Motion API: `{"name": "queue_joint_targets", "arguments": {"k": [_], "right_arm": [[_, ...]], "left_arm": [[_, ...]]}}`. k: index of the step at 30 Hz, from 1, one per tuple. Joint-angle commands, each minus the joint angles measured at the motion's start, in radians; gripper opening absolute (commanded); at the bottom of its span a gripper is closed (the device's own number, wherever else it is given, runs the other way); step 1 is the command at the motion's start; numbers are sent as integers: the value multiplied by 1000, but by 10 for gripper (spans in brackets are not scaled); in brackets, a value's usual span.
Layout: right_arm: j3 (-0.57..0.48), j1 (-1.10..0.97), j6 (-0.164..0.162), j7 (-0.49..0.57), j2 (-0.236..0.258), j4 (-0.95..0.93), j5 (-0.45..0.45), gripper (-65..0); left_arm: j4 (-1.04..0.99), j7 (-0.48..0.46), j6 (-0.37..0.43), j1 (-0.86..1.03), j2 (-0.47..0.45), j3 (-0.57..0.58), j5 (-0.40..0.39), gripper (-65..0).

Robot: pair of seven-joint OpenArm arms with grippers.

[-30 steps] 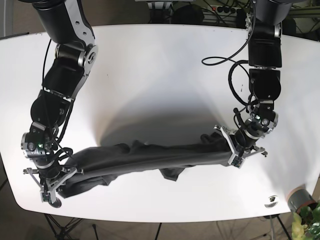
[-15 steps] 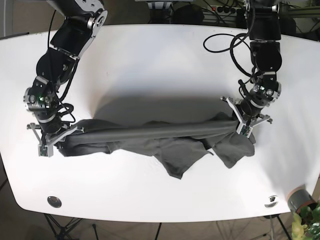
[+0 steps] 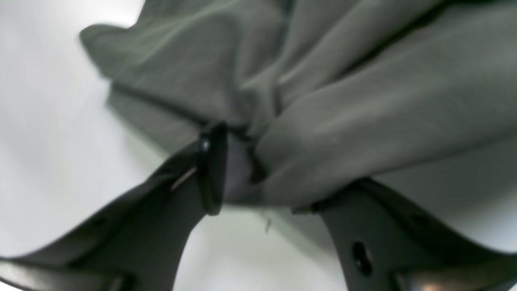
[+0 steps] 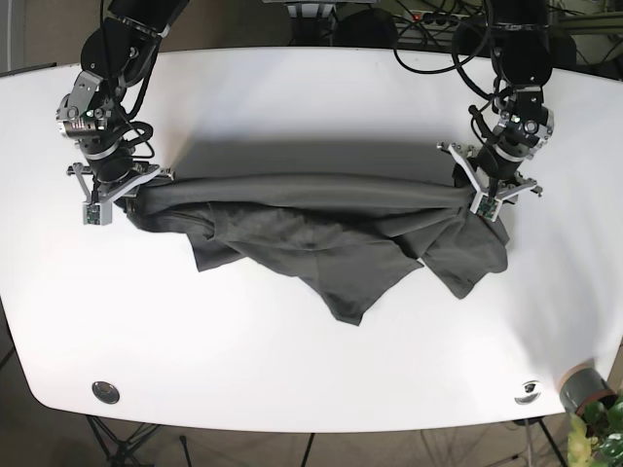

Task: Fold the T-shirt properly
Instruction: 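Stretch the shirt between both grippers and lay it onto the table, then release the shirt edge with the right gripper and regrasp it nearby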

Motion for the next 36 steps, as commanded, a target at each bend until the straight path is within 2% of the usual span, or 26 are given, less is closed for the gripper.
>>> {"name": "queue_joint_targets", "arguments": {"k": [1, 3, 9, 10, 12, 13, 15, 17, 18, 19, 23, 27, 35, 36], "right_arm": [[3, -15, -3, 35, 6, 31, 14, -626], [3, -61, 2, 58, 4, 31, 16, -626], [3, -147, 3, 113, -17, 31, 16, -623], [3, -161, 3, 118, -19, 32, 16, -612], [1, -178, 3, 119, -20, 41, 16, -531], [1, -184, 3, 119, -22, 48, 16, -476], [1, -190, 3, 119, -25, 52, 16, -336], [-2, -190, 5, 119, -25, 52, 16, -227], [-3, -187, 5, 119, -25, 54, 16, -181], [-5, -184, 5, 119, -25, 63, 18, -159], [-20, -158, 5, 119, -25, 87, 18, -155], [-102, -123, 5, 119, -17, 89, 16, -155], [-350, -63, 6, 119, -14, 80, 5, -155], [-389, -55, 6, 116, -2, 80, 5, -155]], "left_arm": [[43, -41, -1, 11, 5, -24, -4, -499], [49, -45, -29, 28, 19, -50, 1, -540], [47, -41, -105, 60, 43, -134, 4, -540], [47, -41, -118, 70, 45, -145, 4, -540], [47, -41, -139, 79, 45, -148, 4, -512], [47, -41, -144, 80, 45, -148, 4, -479], [47, -41, -147, 96, 45, -149, 4, -369], [47, -41, -147, 103, 45, -149, 4, -249], [50, -41, -147, 105, 46, -151, 2, -182], [52, -41, -145, 105, 54, -154, 2, -142], [67, -41, -147, 105, 74, -185, 2, -139], [116, -42, -148, 103, 89, -205, -4, -139], [176, -44, -150, 100, 115, -238, -4, -139], [176, -44, -150, 100, 115, -238, -4, -139]]}}
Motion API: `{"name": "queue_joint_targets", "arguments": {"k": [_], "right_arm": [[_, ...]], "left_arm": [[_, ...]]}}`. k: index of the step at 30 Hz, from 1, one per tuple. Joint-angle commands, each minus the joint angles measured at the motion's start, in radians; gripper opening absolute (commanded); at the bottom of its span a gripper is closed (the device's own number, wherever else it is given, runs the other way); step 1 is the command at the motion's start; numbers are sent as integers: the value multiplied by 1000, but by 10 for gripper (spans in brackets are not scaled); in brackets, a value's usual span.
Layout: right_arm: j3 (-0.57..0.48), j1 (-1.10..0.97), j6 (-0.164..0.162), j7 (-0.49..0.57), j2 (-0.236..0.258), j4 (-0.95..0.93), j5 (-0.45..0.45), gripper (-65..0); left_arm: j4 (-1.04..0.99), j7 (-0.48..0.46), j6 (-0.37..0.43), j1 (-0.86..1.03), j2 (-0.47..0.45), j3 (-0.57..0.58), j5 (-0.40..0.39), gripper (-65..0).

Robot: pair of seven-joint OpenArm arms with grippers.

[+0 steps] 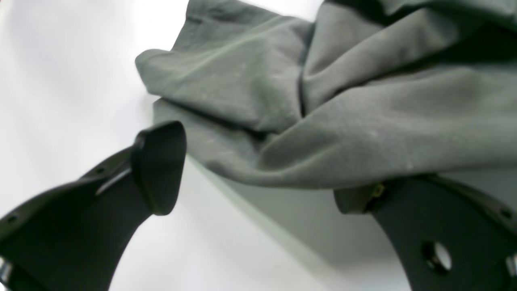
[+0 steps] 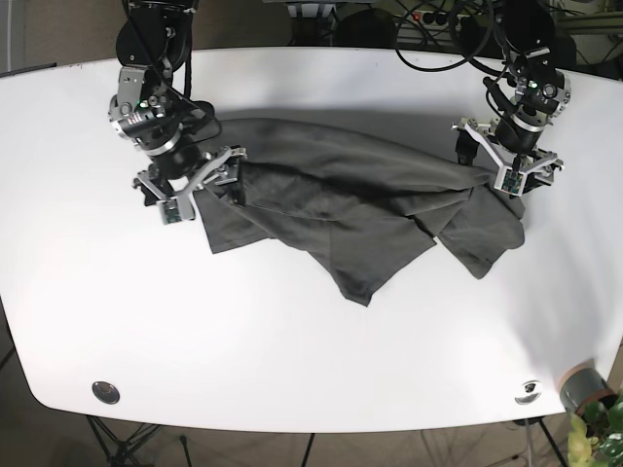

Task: Fold the T-shirt properly
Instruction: 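Release the shirt edge with the right gripper and regrasp it nearby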

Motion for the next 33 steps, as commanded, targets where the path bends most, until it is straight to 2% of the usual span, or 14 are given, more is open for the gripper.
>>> {"name": "queue_joint_targets", "arguments": {"k": [1, 4, 7, 17, 23, 30, 33], "right_arm": [[-52, 19, 6, 25, 18, 15, 21, -155], [-173, 47, 1, 25, 48, -10, 21, -155], [-245, 85, -5, 25, 67, -54, 21, -155], [-339, 232, 0, 23, 68, -246, 21, -155], [-334, 260, 4, 23, 93, -283, 31, -155], [-213, 206, 6, 26, 116, -241, 87, -155], [-184, 183, 29, 22, 143, -235, 133, -155]], "left_arm": [[23, -25, 1, -4, -11, -5, -10, -139], [23, -25, 1, -3, -11, -6, -10, -139], [23, -25, 1, 0, -11, -9, -10, -139], [23, -25, 1, 20, -11, -25, -10, -139], [21, -25, 1, 22, -11, -25, -10, -139], [15, -25, 1, 19, -11, -25, -10, -139], [14, -25, 1, 17, -11, -25, -10, -139]]}}
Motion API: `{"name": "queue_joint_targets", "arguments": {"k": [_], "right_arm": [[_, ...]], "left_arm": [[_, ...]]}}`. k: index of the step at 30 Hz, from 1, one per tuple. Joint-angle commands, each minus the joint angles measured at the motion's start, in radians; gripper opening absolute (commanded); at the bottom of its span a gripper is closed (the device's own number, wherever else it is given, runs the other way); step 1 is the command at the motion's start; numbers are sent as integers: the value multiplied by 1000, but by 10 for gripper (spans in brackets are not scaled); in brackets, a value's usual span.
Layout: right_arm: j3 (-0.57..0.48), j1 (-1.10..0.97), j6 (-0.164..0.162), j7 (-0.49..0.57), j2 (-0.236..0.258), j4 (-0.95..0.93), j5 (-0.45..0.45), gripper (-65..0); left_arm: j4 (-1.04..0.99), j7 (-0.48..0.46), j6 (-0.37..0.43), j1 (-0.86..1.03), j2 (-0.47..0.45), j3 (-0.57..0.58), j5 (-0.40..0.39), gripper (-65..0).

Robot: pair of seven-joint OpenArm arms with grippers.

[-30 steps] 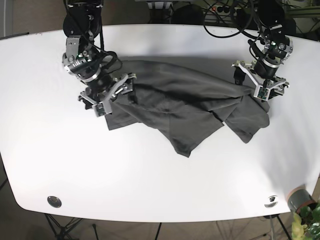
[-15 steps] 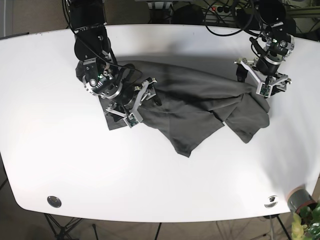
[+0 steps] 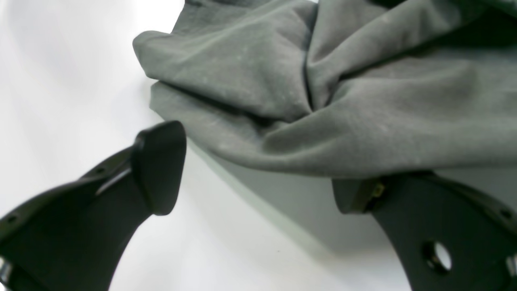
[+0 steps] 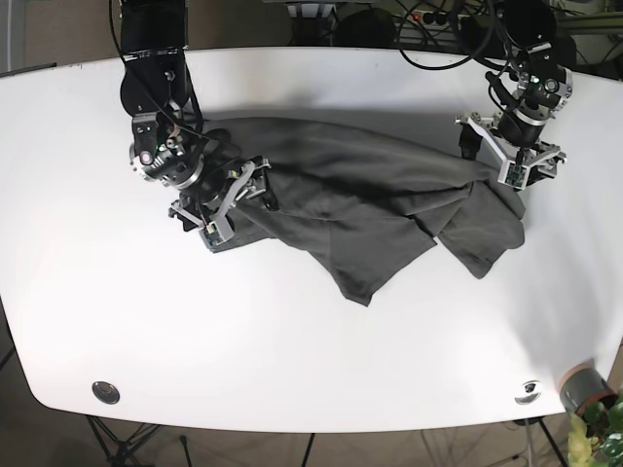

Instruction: Fold the T-shirt properly

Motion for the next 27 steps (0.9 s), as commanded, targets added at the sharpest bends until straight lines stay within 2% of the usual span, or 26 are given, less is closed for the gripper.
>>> {"name": "queue_joint_targets", "arguments": {"k": [1, 6, 21, 27], "right_arm": [[11, 6, 17, 21, 16, 23, 41, -155], [11, -52, 19, 21, 50, 25, 99, -155], [8, -129, 19, 29, 50, 63, 105, -157], [17, -120, 13, 29, 56, 54, 104, -228]], "left_arm": [[15, -25, 1, -6, -10, -3, -11, -139], [15, -25, 1, -8, -10, 0, -11, -139], [-13, -27, 1, -9, -10, 2, -11, -139], [-13, -27, 1, -9, -10, 2, -11, -139]]}}
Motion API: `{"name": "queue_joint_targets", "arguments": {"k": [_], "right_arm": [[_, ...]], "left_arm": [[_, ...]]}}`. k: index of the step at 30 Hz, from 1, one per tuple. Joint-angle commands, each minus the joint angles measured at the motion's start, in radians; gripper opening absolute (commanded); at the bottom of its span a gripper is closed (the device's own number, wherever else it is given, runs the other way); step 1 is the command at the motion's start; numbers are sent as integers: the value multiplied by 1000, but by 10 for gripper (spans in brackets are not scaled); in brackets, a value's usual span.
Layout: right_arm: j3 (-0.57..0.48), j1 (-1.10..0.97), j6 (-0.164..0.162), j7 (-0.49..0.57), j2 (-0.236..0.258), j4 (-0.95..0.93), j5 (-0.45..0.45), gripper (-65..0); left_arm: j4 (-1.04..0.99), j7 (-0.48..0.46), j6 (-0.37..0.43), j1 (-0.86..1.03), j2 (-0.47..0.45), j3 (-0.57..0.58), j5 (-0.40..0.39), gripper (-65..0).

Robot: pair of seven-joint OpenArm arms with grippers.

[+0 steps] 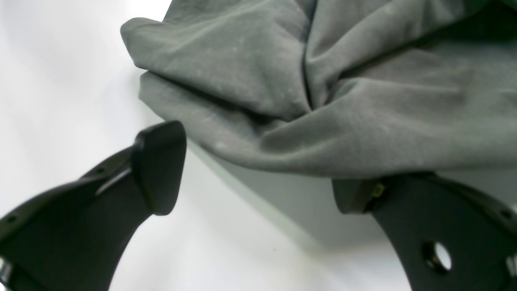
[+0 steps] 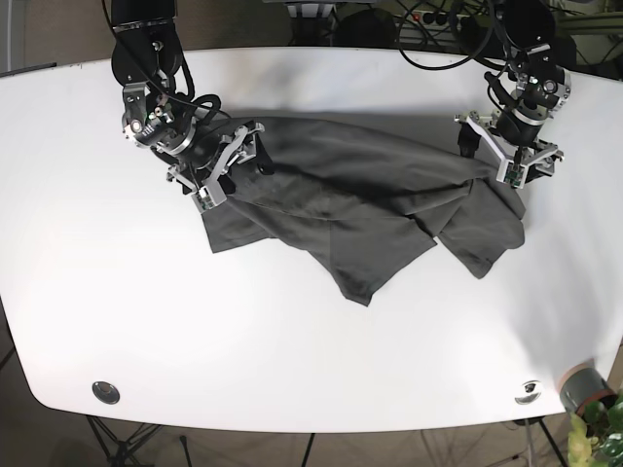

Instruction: Fold the T-shirt properly

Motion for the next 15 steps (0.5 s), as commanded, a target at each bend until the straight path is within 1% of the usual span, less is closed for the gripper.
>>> {"name": "queue_joint_targets", "arguments": {"k": [1, 3, 5, 7, 9, 12, 13, 14, 15], "right_arm": [[28, 25, 3, 18, 11, 15, 13, -225], [78, 31, 3, 18, 10, 15, 13, -216], [133, 37, 5, 18, 5, 15, 13, -187], [162, 48, 10, 15, 8, 15, 14, -163], [167, 57, 10, 13, 13, 12, 14, -144], [162, 57, 14, 10, 13, -9, 20, -144], [162, 55, 19, 10, 11, -14, 20, -146], [162, 54, 33, 10, 7, -20, 20, -146], [162, 49, 63, 10, 2, -34, 20, -146]], "left_arm": [[16, -24, 1, -6, -10, -3, -11, -139], [16, -24, 1, -6, -10, -3, -11, -139], [16, -24, 1, -6, -10, -3, -11, -139], [16, -24, 1, -6, -10, -3, -11, -139], [16, -24, 1, -6, -10, -3, -11, -139], [16, -24, 1, -6, -10, -3, -11, -139], [16, -24, 1, -6, -10, -3, -11, -139], [16, -24, 1, -6, -10, -3, -11, -139], [16, -24, 1, -6, -10, -3, -11, -139]]}}
